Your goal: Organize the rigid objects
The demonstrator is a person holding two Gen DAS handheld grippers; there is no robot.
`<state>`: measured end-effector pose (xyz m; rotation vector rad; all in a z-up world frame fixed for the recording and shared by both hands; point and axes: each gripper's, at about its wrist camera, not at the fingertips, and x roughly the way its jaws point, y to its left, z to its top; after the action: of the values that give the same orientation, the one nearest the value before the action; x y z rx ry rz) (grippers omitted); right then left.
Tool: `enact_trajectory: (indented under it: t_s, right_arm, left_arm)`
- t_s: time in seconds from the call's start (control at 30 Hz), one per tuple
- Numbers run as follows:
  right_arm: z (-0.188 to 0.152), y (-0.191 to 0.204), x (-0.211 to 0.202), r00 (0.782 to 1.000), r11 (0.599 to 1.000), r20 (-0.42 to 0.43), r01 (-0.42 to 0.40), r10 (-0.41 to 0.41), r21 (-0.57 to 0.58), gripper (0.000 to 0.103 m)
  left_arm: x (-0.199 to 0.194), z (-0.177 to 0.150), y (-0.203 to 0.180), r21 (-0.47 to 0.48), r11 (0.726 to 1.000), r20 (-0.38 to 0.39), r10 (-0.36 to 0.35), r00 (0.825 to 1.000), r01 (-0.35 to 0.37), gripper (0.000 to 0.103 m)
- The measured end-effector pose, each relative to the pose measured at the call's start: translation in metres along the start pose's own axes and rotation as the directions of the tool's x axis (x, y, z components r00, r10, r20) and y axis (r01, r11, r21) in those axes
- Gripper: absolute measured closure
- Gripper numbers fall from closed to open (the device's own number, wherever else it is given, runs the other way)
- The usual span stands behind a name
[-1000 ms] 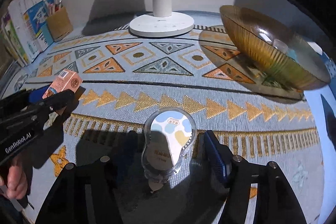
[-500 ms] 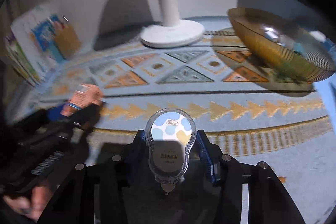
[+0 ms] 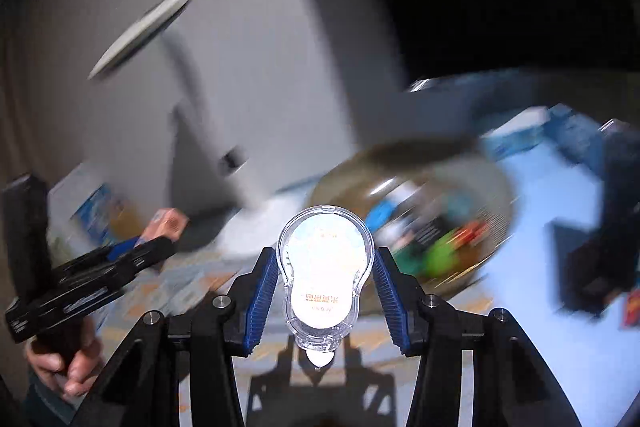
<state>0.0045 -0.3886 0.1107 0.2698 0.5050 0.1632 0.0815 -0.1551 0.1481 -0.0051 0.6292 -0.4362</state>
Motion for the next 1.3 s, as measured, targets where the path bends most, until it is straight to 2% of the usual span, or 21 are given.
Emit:
enact_trajectory:
  t_s: [0.07, 0.13, 0.23, 0.33, 0.4, 0.5, 0.6, 0.87, 0.93, 0.97, 1.0, 1.03, 1.1, 1.13, 1.3]
  right_arm:
    - [0.022, -0.021, -0.008, 0.997, 0.998, 0.046, 0.066, -0.066, 0.017, 0.055]
    - [0.039, -0.037, -0.015, 0.990, 0.992, 0.076, 0.117, -0.120, 0.035, 0.055]
    - [0.058, -0.057, -0.012, 0.985, 0.987, 0.084, 0.147, -0.153, 0.070, 0.055]
    - [0.065, -0.066, 0.013, 0.971, 0.970, 0.002, 0.237, -0.237, 0.051, 0.055]
    - [0.065, -0.066, 0.043, 0.950, 0.953, -0.084, 0.304, -0.302, 0.011, 0.055]
    - [0.057, -0.075, 0.068, 0.920, 0.933, -0.160, 0.358, -0.358, -0.032, 0.055]
    - [0.049, -0.081, 0.088, 0.895, 0.919, -0.210, 0.392, -0.393, -0.049, 0.055]
    - [0.042, -0.091, 0.104, 0.863, 0.900, -0.262, 0.430, -0.431, -0.063, 0.055]
    - [0.042, -0.093, 0.106, 0.862, 0.902, -0.274, 0.429, -0.425, -0.049, 0.055]
    - [0.042, -0.095, 0.106, 0.867, 0.906, -0.278, 0.421, -0.412, -0.030, 0.055]
    - [0.042, -0.097, 0.104, 0.875, 0.912, -0.280, 0.410, -0.395, -0.006, 0.055]
    - [0.043, -0.099, 0.101, 0.885, 0.918, -0.277, 0.395, -0.374, 0.023, 0.051]
    - [0.048, -0.100, 0.088, 0.905, 0.925, -0.242, 0.374, -0.349, 0.066, 0.041]
    - [0.051, -0.099, 0.080, 0.910, 0.923, -0.214, 0.377, -0.354, 0.077, 0.040]
    - [0.065, -0.083, 0.037, 0.930, 0.929, -0.109, 0.361, -0.351, 0.086, 0.040]
  left_arm:
    - [0.016, 0.020, -0.017, -0.002, 0.997, 0.010, -0.079, 0.997, 0.079, 0.066]
    - [0.032, 0.035, -0.026, -0.008, 0.994, 0.003, -0.106, 0.994, 0.106, 0.066]
    - [0.060, 0.053, -0.034, -0.037, 0.987, 0.002, -0.154, 0.988, 0.154, 0.066]
    - [0.093, 0.057, -0.042, -0.031, 0.990, -0.022, -0.135, 0.991, 0.135, 0.066]
    - [0.120, 0.049, -0.045, -0.029, 0.992, -0.074, -0.121, 0.990, 0.119, 0.066]
    - [0.152, 0.034, -0.046, -0.026, 0.995, -0.140, -0.101, 0.985, 0.099, 0.066]
    - [0.173, 0.026, -0.043, -0.039, 0.995, -0.185, -0.100, 0.978, 0.095, 0.066]
    - [0.186, 0.019, -0.037, -0.044, 0.995, -0.214, -0.093, 0.972, 0.085, 0.066]
    - [0.187, 0.018, -0.037, -0.050, 0.994, -0.219, -0.106, 0.970, 0.098, 0.066]
    - [0.186, 0.018, -0.037, -0.061, 0.990, -0.219, -0.136, 0.966, 0.125, 0.064]
    - [0.185, 0.019, -0.036, -0.071, 0.986, -0.219, -0.164, 0.962, 0.151, 0.060]
    - [0.180, 0.020, -0.034, -0.091, 0.979, -0.211, -0.196, 0.958, 0.180, 0.051]
    - [0.167, 0.024, -0.031, -0.103, 0.979, -0.171, -0.191, 0.967, 0.176, 0.041]
    - [0.156, 0.026, -0.030, -0.098, 0.981, -0.146, -0.180, 0.973, 0.166, 0.038]
    - [0.099, 0.034, -0.026, -0.077, 0.982, -0.074, -0.180, 0.981, 0.174, 0.038]
